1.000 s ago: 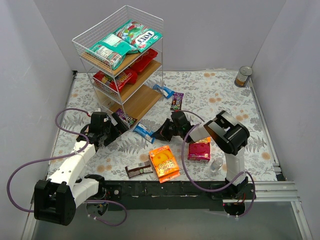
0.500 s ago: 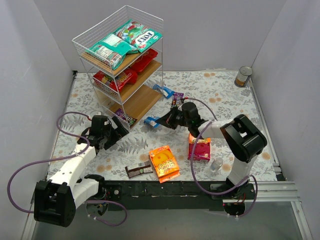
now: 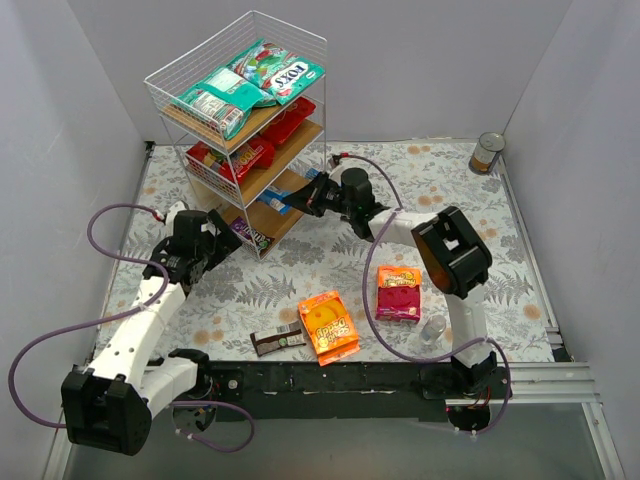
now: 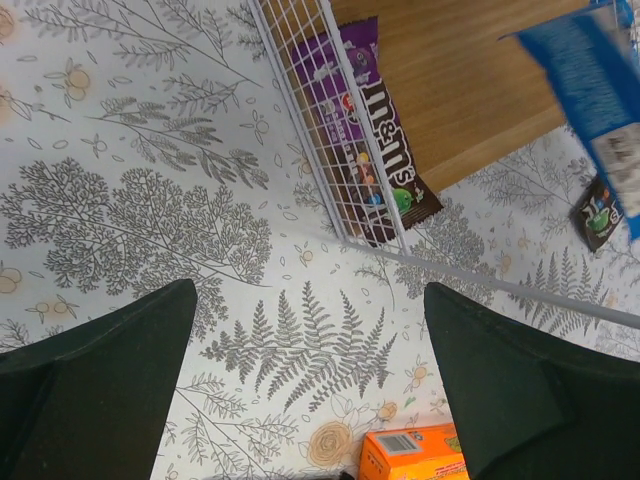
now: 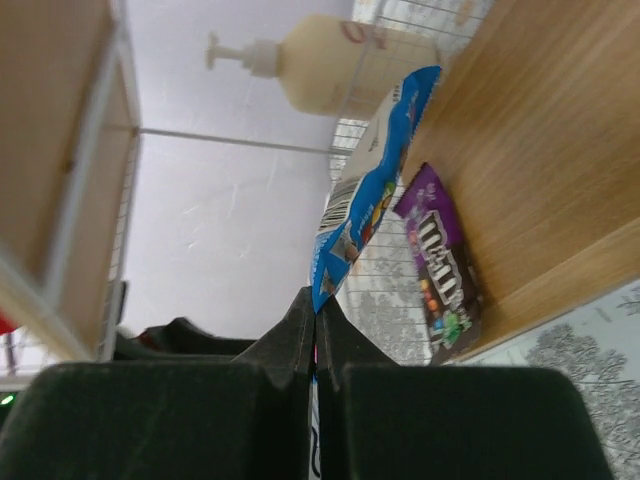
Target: Place and organize the candy bags onto the shelf
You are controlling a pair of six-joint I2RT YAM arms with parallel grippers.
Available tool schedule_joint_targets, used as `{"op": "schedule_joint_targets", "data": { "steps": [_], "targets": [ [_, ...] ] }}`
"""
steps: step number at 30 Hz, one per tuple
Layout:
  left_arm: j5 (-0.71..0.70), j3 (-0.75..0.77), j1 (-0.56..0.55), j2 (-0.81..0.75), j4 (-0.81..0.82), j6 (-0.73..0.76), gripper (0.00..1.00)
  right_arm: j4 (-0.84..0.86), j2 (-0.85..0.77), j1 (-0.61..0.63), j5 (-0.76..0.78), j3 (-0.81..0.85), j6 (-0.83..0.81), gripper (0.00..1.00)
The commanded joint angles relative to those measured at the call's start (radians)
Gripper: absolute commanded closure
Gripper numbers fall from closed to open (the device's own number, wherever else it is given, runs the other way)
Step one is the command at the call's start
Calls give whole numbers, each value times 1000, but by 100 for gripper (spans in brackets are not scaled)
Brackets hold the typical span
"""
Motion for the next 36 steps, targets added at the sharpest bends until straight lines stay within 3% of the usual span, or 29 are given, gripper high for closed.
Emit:
{"op": "schedule_joint_targets", "data": {
  "steps": [1,16,36],
  "targets": [
    [-105,57,3,-22,-74,3,2,-55,110,-1,-28,127,-21,99],
    [-165,93,5,-75,-117,-2,2,-350,276,6,-26,285,-90,99],
    [-126,51,5,-79,-96,-5,2,-406,325,55,-20,342,-45,99]
  ]
}}
